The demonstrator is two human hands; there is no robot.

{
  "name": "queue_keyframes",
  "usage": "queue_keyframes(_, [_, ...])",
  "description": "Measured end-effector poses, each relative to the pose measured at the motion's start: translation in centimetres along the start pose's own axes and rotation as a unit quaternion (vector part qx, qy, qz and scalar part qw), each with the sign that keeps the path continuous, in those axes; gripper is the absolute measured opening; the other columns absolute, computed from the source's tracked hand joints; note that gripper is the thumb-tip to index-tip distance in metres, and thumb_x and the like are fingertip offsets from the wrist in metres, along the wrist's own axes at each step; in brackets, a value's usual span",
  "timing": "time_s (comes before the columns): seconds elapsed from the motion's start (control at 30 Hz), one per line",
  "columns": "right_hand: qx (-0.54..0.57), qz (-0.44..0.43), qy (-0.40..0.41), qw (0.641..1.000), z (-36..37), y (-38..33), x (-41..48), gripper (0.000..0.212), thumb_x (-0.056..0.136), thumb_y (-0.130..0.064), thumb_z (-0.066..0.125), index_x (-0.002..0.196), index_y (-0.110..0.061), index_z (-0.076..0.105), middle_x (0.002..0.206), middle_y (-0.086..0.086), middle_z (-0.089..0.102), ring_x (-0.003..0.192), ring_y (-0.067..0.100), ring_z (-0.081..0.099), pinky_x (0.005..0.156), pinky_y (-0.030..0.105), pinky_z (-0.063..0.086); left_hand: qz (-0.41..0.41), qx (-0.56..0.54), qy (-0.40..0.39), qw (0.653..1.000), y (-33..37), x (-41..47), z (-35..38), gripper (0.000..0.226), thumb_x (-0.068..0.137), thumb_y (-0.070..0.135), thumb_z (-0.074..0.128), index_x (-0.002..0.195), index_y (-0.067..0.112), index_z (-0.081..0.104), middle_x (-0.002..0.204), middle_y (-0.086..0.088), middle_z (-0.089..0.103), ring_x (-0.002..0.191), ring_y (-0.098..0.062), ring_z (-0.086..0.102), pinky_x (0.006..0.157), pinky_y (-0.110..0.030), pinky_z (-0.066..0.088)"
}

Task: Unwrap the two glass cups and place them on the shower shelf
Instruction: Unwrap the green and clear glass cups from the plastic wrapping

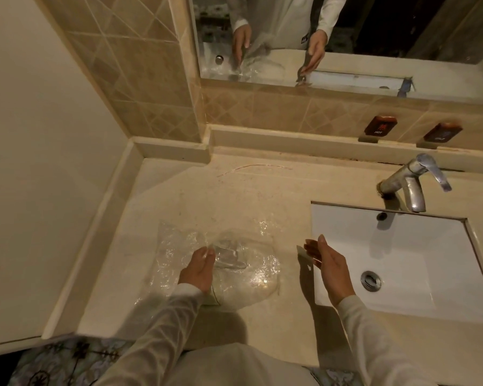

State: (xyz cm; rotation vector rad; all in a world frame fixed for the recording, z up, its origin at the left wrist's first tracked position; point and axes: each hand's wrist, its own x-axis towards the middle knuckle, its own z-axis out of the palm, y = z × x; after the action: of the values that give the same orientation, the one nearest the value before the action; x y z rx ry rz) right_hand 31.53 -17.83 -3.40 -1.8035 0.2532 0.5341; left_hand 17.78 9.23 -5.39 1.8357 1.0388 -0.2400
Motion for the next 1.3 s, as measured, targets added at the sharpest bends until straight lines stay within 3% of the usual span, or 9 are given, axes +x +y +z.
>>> queue_keyframes(0.27, [0.001,0.038,-0.010,0.999,0.7,0.2,0.0,0.050,0.102,-0.054,0.041,0.114,-0.020,0.075,0.115,0.000,0.074,0.111,0.016,0.066,0.090,0.028,0.048,-0.033,0.280,-0.029,0.959,2.9,0.6,0.8,0.089,0.076,0.078,-0.007,0.115,0.041,0.064,0.109,-0.006,0.063,0.106,-0.027,0.057,0.097,-0.047,0.029])
queue_keyframes(0.4, [-0.007,0.046,-0.015,0.999,0.3,0.7,-0.1,0.046,0.102,-0.054,0.040,0.110,-0.025,0.075,0.115,-0.001,0.074,0.112,0.018,0.065,0.108,0.037,0.044,0.039,0.187,0.049,0.980,3.3,0.0,1.2,0.069,0.090,0.068,0.015,0.132,0.032,0.056,0.129,-0.004,0.063,0.122,-0.026,0.054,0.108,-0.042,0.031])
queue_keyframes(0.5, [0.000,0.045,-0.019,0.999,-0.1,0.8,-0.3,0.042,0.100,-0.056,0.042,0.105,-0.030,0.074,0.112,-0.005,0.074,0.109,0.016,0.065,0.106,0.035,0.044,0.004,0.071,-0.003,0.997,4.0,-0.7,1.5,0.063,0.093,0.067,0.029,0.142,0.030,0.045,0.144,-0.003,0.052,0.132,-0.029,0.046,0.112,-0.038,0.029])
queue_keyframes(0.63, [0.000,0.050,-0.020,0.999,-0.2,0.5,-0.4,0.041,0.101,-0.055,0.043,0.104,-0.029,0.075,0.111,-0.004,0.075,0.109,0.017,0.066,0.105,0.036,0.046,-0.035,0.185,-0.072,0.979,5.3,-1.2,2.0,0.053,0.097,0.062,0.015,0.138,0.035,0.035,0.123,-0.006,0.060,0.111,-0.031,0.054,0.104,-0.043,0.030])
queue_keyframes(0.77, [0.014,0.056,-0.014,0.998,0.0,-0.2,-0.9,0.040,0.101,-0.053,0.044,0.100,-0.030,0.076,0.096,-0.016,0.078,0.099,0.006,0.070,0.088,0.023,0.049,-0.017,0.286,-0.058,0.956,6.6,-1.7,2.6,0.047,0.102,0.046,0.014,0.141,0.033,0.036,0.140,-0.002,0.049,0.122,-0.027,0.050,0.105,-0.045,0.027])
queue_keyframes(0.93, [0.032,0.065,-0.020,0.997,-0.1,0.0,-1.6,0.036,0.101,-0.051,0.047,0.100,-0.030,0.077,0.096,-0.015,0.079,0.096,0.005,0.072,0.082,0.020,0.050,-0.007,0.234,-0.008,0.972,7.1,-2.8,2.1,0.048,0.102,0.040,0.024,0.148,0.030,0.034,0.146,0.000,0.048,0.134,-0.022,0.038,0.114,-0.042,0.018])
queue_keyframes(1.07, [0.022,0.054,-0.029,0.998,0.1,0.2,-2.1,0.028,0.101,-0.044,0.053,0.091,-0.036,0.078,0.101,-0.010,0.078,0.097,0.007,0.071,0.084,0.023,0.052,0.006,0.252,-0.075,0.965,7.0,-3.0,2.6,0.052,0.100,0.020,0.033,0.150,0.031,0.022,0.150,0.006,0.043,0.129,-0.024,0.048,0.116,-0.054,0.008])
queue_keyframes(1.17, [-0.007,0.027,-0.052,0.998,0.4,0.4,-2.5,0.017,0.100,-0.025,0.062,0.110,-0.030,0.075,0.116,-0.005,0.074,0.111,0.014,0.067,0.098,0.031,0.054,0.005,0.295,-0.115,0.949,7.5,-2.9,3.1,0.047,0.102,0.038,0.015,0.143,0.037,0.037,0.136,0.003,0.058,0.129,-0.023,0.049,0.115,-0.060,-0.007])
queue_keyframes(1.3, [-0.025,0.009,-0.092,0.995,1.0,0.0,-3.3,0.049,0.090,-0.001,0.070,0.133,-0.022,0.060,0.124,0.001,0.069,0.114,0.013,0.066,0.087,0.013,0.052,0.036,0.421,-0.142,0.895,6.7,-2.5,3.6,0.048,0.099,0.044,0.020,0.146,0.039,0.031,0.131,-0.006,0.051,0.130,-0.031,0.040,0.107,-0.073,-0.010])
